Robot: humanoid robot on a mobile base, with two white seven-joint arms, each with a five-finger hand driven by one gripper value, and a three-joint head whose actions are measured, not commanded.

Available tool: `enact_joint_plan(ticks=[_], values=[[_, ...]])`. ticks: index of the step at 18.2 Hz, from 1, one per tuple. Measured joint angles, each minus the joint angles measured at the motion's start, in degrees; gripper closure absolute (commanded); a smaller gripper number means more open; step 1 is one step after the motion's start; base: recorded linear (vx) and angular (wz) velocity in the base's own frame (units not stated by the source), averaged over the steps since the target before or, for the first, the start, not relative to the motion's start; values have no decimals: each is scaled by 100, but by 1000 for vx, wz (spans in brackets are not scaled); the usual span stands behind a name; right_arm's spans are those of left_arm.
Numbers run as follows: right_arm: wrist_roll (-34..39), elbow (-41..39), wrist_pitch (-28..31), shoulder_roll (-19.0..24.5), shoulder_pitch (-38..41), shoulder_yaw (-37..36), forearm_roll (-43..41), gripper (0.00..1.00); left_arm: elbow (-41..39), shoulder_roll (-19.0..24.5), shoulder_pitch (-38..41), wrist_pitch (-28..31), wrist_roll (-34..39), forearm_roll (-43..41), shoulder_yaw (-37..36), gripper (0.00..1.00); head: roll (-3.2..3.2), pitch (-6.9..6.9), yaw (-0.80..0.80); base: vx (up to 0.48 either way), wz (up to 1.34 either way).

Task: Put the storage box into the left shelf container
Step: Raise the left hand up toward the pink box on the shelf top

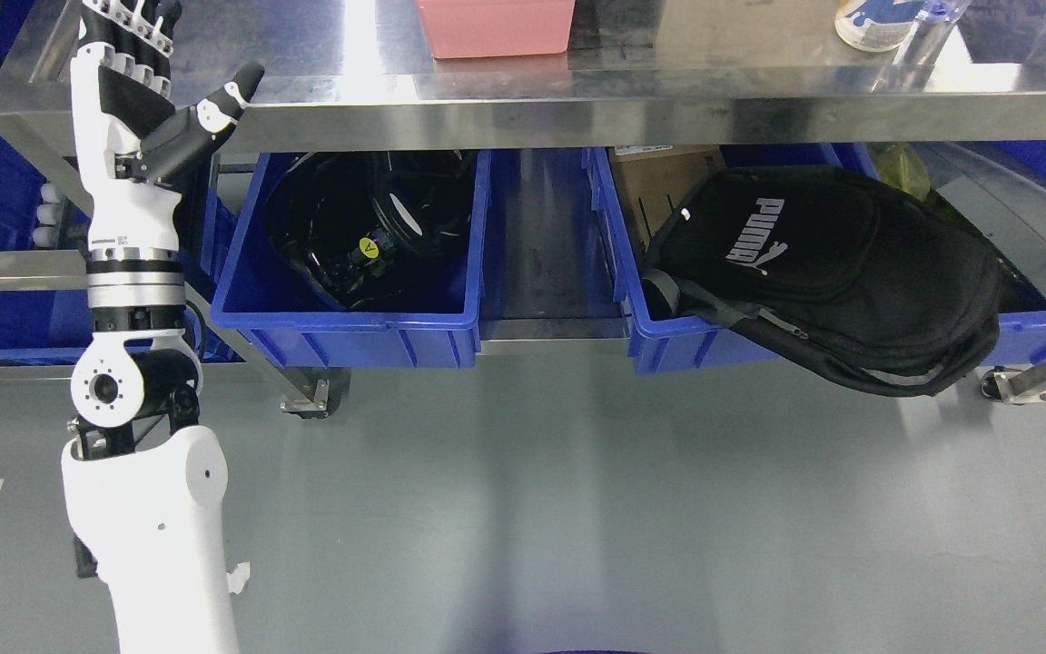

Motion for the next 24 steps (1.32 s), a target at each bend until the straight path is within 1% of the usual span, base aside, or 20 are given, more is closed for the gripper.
enact_joint_plan(ticks=[6, 8, 9, 11, 14, 15, 18, 21, 23, 24], values=[[0, 0, 1, 0, 0, 0, 0, 0, 6, 0, -11, 33, -223, -15, 24, 0, 0, -1, 0, 0, 0], [0, 0, 2, 0, 0, 0, 0, 0, 10, 75, -95, 136, -391, -24, 35, 0, 0, -1, 0, 0, 0], [0, 0, 2, 0, 0, 0, 0, 0, 19, 151, -207, 238, -578, -48, 43, 0, 0, -1, 0, 0, 0], [0, 0, 2, 0, 0, 0, 0, 0, 92, 396, -580, 464, -1283, -218, 34, 0, 0, -1, 0, 0, 0], [0, 0, 4, 0, 1, 0, 0, 0, 342, 787, -1339, 596, -2404, -605, -86, 0, 0, -1, 0, 0, 0], [0, 0, 6, 0, 1, 0, 0, 0, 430, 914, -1576, 629, -2562, -700, -160, 0, 0, -1, 0, 0, 0], [0, 0, 17, 0, 0, 0, 0, 0, 702, 1409, -2246, 643, -2930, -920, -665, 0, 0, -1, 0, 0, 0], [0, 0, 19, 0, 1, 0, 0, 0, 914, 1829, -2749, 649, -3780, -1175, -1223, 0, 0, -1, 0, 0, 0], [0, 0, 19, 0, 1, 0, 0, 0, 1073, 2005, -2969, 657, -4314, -1492, -1536, 1, 0, -1, 0, 0, 0], [0, 0, 19, 0, 0, 0, 0, 0, 1161, 2071, -3065, 668, -4462, -1640, -1687, 1, 0, -1, 0, 0, 0]])
